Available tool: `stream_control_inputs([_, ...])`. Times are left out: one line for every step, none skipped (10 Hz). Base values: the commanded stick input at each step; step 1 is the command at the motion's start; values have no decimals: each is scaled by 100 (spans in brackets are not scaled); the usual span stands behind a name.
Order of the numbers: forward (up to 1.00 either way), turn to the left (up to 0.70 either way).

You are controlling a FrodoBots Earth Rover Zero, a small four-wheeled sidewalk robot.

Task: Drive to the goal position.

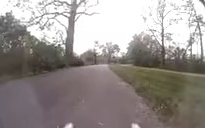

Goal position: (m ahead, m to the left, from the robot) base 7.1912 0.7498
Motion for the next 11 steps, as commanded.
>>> stream_control_inputs([100, 0])
stream_control_inputs([100, 0])
stream_control_inputs([100, 0])
stream_control_inputs([100, 0])
stream_control_inputs([100, 4])
stream_control_inputs([100, 37])
stream_control_inputs([100, 40])
stream_control_inputs([100, 40])
stream_control_inputs([100, 39])
stream_control_inputs([100, 33])
stream_control_inputs([100, 27])
